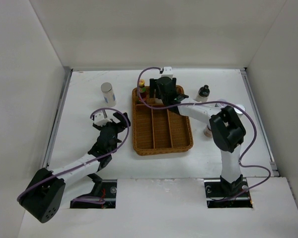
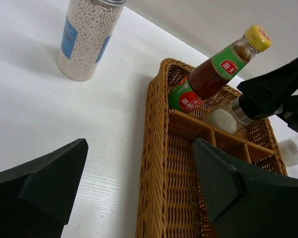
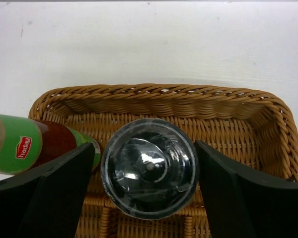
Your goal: Organize the condiment bottles
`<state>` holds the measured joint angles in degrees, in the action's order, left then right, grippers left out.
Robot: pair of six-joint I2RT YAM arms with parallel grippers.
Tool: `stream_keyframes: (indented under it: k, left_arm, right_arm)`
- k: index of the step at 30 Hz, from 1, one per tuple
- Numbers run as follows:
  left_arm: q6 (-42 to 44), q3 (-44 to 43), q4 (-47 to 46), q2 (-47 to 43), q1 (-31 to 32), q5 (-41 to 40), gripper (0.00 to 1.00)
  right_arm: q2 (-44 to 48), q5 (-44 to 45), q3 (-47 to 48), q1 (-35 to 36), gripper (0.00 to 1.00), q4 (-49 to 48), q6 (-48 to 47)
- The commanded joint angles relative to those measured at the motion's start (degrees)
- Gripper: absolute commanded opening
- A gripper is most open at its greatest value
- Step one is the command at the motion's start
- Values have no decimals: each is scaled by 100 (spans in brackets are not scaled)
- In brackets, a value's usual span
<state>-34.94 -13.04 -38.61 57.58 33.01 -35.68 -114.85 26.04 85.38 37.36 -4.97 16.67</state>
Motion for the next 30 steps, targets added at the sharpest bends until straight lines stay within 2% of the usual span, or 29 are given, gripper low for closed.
stream_keyframes:
  k: [1,7,10,13,18,20,23,30]
  left_arm:
    - [-48,-23,-314,33,-45,105,86]
    - [-48,-67,-331,121,-19,132,86]
    - [-57,-102,-340,227,-10,140,86]
    - [-101,-137,-410,297,25,149,86]
    - [-127,-129,-454,316,60,307,86]
    - [-136,-94,-489,262,78,281,86]
    - [-136,-102,-455,297,69,298,86]
    - [-136,-137,-437,385,43,325,86]
  right_arm:
    - [453,-38,-12,73,90,-197,82]
    - [2095,137,-960,-190,97,-320,65]
    - [2895,383,-1733,-532,97,-539,100]
    - [3257,787,-2200,-1076,97,-496,161]
    - [2978,701,-2167,-1947,97,163,74]
    - [2697,281,-2088,-2149,97,216,30]
    - [2363,-177,-1956,-2325,97,260,74]
    - [1818,-284,-1701,-2519,96,348,144]
